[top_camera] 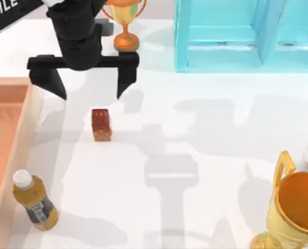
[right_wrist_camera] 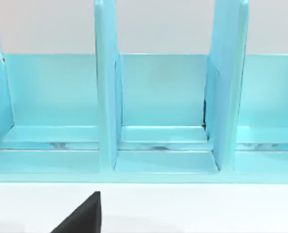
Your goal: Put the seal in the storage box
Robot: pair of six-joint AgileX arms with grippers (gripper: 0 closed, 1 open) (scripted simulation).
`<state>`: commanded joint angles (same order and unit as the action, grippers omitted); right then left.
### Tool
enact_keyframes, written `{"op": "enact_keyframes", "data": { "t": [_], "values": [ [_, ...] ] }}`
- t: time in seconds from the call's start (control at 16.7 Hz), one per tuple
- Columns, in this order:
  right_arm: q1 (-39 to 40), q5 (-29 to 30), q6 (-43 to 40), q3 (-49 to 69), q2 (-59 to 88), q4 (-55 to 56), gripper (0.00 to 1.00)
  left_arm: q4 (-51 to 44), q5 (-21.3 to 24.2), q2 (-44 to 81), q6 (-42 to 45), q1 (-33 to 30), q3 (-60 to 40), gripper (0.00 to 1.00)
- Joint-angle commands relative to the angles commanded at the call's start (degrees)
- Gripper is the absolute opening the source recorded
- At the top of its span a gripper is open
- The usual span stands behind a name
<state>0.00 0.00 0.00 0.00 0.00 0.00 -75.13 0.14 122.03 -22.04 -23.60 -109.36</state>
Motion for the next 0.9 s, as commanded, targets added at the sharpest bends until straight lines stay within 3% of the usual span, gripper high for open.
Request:
{"op": "enact_keyframes", "data": {
  "t": [0.54,0.9],
  "values": [
    [0.0,0.0,0.0,0.0,0.0,0.0,1.00,-1.6,0.0,3.0,-0.5,-0.4,-2.5,1.00],
    [0.0,0.0,0.0,0.0,0.0,0.0,1.00,10.8,0.0,5.4,-0.3,-0.5,7.1,1.00]
  ]
}}
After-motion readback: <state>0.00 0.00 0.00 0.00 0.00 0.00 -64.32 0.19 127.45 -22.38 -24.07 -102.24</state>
